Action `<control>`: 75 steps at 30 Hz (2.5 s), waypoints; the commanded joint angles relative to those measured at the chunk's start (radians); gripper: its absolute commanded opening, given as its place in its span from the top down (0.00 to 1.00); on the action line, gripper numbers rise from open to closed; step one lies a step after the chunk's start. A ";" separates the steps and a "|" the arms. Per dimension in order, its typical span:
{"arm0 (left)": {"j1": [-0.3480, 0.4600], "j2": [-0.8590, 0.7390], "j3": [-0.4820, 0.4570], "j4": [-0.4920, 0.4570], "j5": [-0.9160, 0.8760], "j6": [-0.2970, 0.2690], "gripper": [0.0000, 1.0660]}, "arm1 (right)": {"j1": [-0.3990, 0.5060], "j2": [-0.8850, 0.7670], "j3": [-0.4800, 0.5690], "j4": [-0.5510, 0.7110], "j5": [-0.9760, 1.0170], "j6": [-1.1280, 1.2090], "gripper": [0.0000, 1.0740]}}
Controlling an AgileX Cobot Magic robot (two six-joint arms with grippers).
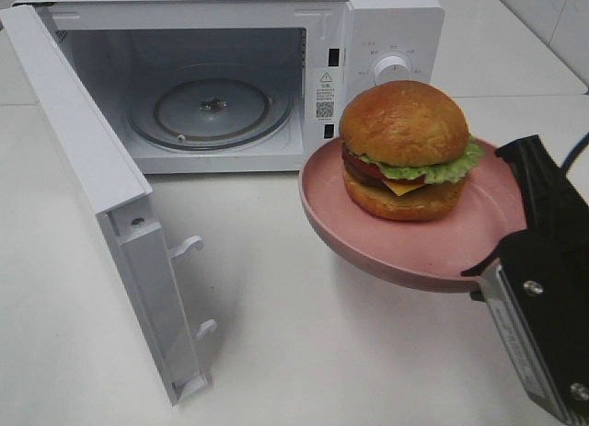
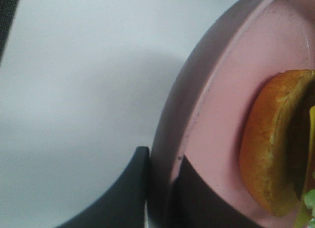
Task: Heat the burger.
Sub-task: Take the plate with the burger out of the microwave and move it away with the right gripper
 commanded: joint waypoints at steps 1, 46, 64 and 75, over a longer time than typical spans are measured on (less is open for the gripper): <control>0.000 -0.018 0.003 -0.004 -0.007 0.004 0.06 | -0.005 -0.115 0.004 -0.012 0.033 0.038 1.00; 0.000 -0.018 0.003 -0.004 -0.007 0.004 0.06 | -0.005 -0.300 0.004 -0.510 0.442 1.032 1.00; 0.000 -0.018 0.003 -0.004 -0.007 0.004 0.06 | -0.005 -0.147 0.004 -0.613 0.544 1.230 1.00; 0.000 -0.018 0.003 -0.004 -0.007 0.004 0.06 | -0.005 -0.015 -0.011 -0.670 0.587 1.392 1.00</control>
